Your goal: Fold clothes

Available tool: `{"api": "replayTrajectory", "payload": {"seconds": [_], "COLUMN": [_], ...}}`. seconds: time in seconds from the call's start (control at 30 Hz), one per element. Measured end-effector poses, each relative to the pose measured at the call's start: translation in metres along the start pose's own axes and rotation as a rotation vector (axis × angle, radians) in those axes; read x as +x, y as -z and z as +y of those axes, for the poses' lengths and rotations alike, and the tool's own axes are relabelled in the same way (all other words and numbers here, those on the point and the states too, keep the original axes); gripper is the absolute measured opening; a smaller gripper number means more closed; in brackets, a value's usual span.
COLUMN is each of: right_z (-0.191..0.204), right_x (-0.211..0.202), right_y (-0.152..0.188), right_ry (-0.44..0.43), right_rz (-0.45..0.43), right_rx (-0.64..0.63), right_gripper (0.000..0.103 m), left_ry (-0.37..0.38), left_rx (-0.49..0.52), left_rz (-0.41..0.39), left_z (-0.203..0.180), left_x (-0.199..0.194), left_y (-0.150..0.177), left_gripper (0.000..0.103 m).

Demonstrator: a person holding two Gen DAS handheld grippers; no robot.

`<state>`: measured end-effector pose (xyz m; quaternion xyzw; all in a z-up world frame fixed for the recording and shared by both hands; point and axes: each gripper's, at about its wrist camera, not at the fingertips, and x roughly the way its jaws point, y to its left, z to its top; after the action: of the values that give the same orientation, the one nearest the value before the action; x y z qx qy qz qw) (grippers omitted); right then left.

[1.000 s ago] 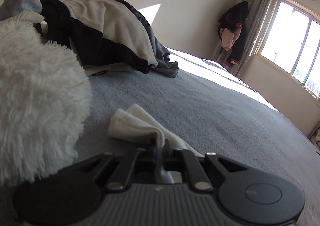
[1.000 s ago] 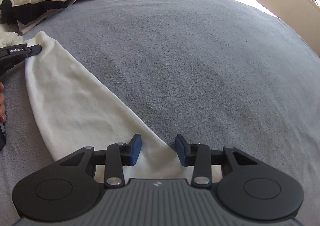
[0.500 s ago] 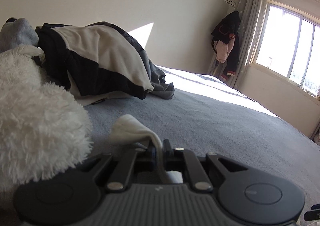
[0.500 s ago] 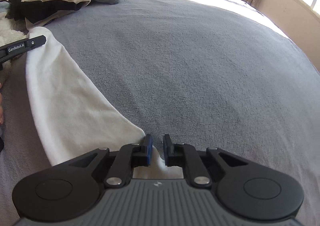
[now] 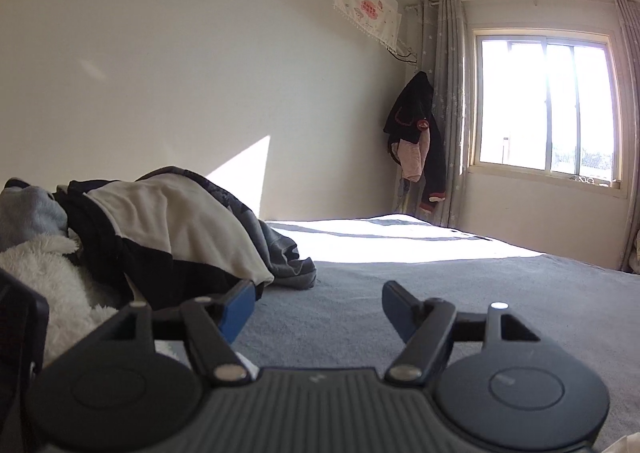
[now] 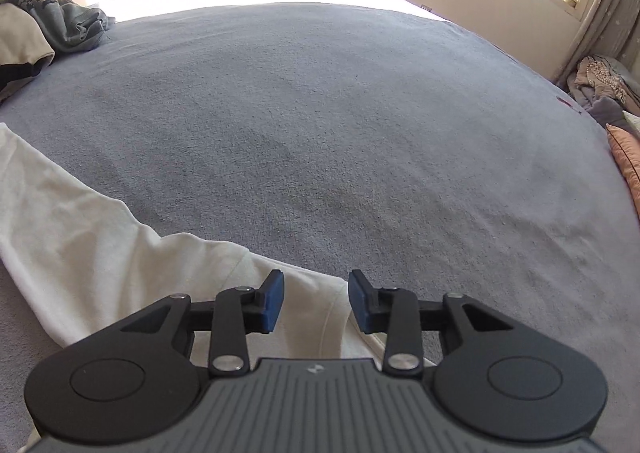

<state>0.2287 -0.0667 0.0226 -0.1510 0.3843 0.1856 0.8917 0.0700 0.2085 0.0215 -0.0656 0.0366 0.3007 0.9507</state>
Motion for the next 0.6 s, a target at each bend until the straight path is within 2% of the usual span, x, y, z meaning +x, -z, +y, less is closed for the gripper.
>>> {"api": "replayTrajectory", "payload": {"seconds": [0.07,0.17,0.27,0.33,0.37,0.4,0.53,0.6], "right_z": [0.008,0.019,0.013,0.007,0.004,0.003,0.004,-0.001], "right_x": [-0.005,-0.004,0.006,0.011,0.014,0.014,0.008,-0.008], "right_y": [0.001,0.007,0.014,0.019,0.022,0.023,0.023,0.026], "right_ry": [-0.013,0.018,0.066,0.082,0.090,0.094,0.166,0.169], "right_rz": [-0.027,-0.030,-0.004,0.008,0.014,0.013,0.022,0.014], "right_rx": [0.009,0.003,0.039,0.075,0.093,0.101,0.102,0.124], "right_gripper": [0.039,0.039,0.039,0.039,0.039,0.039,0.039,0.039], "left_ry": [0.150,0.366,0.473,0.503,0.492,0.484,0.494,0.505], "left_rx": [0.017,0.003,0.082,0.134,0.169,0.185,0.193,0.194], "left_rz": [0.063,0.203,0.338,0.423,0.492,0.517,0.515,0.523], "left_z": [-0.009,-0.022,-0.041,-0.052,-0.056,-0.058,-0.058,-0.059], "left_x": [0.001,0.010,0.020,0.028,0.036,0.039,0.045,0.046], "left_y": [-0.003,0.005,0.021,0.037,0.048,0.054,0.063,0.065], "left_gripper": [0.082,0.082,0.082,0.082,0.081,0.080,0.091,0.097]}}
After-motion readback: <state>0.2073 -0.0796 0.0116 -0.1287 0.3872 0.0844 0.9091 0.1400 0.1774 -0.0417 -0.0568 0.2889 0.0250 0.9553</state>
